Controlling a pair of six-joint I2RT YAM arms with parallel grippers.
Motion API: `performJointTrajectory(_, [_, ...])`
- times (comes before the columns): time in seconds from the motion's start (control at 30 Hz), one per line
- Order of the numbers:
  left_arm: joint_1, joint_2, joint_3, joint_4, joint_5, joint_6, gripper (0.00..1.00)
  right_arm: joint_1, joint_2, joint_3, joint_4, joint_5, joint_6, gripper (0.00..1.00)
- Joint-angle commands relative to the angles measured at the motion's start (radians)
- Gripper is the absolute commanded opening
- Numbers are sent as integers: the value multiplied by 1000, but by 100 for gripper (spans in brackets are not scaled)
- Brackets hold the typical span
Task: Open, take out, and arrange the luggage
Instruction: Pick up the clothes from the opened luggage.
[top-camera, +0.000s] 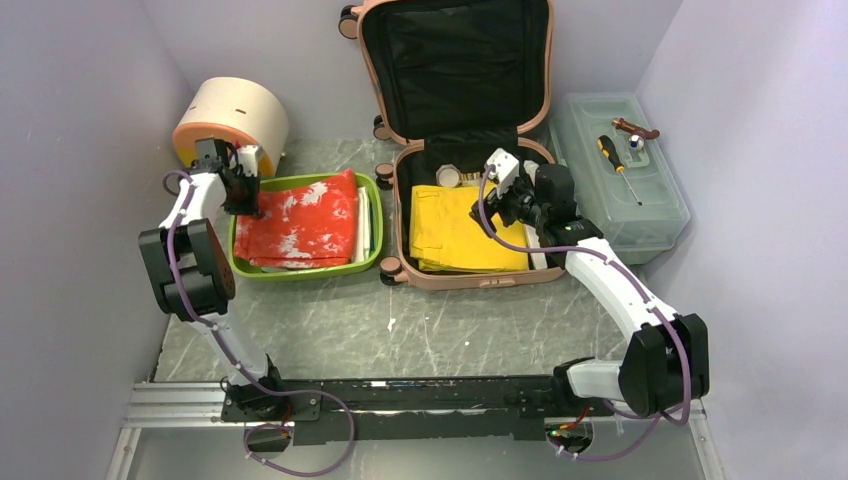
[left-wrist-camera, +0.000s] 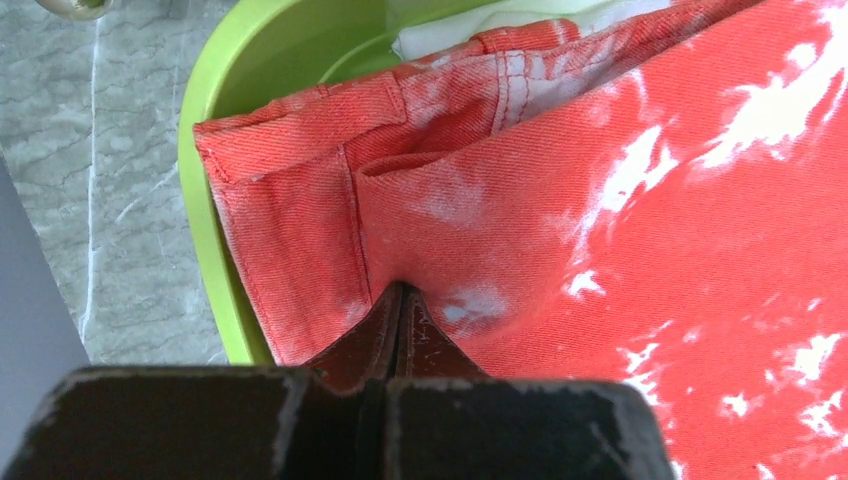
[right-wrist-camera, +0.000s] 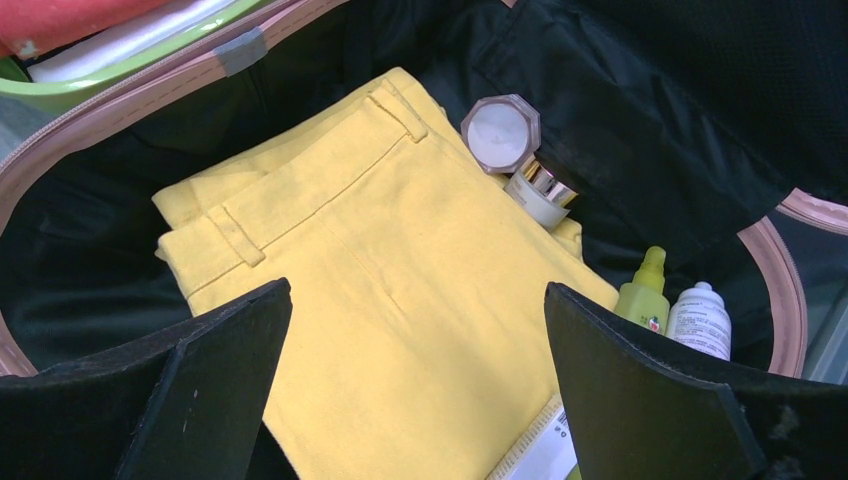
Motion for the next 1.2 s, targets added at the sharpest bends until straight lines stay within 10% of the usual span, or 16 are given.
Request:
performJointTrajectory(0.0, [0, -82, 30, -14, 29, 8, 0, -6, -10, 6, 20, -34, 8, 100])
performJointTrajectory(0.5, [-315, -79, 252, -115, 139, 50, 10, -7, -25, -32, 8, -90, -99, 100])
performJointTrajectory(0.8, [-439, -53, 408, -243, 182, 41, 91, 101, 125, 77, -202, -177, -390, 100])
performJointTrajectory(1.17, [-440, -169, 275, -209, 133, 51, 100, 224, 472, 386, -554, -176, -628, 100])
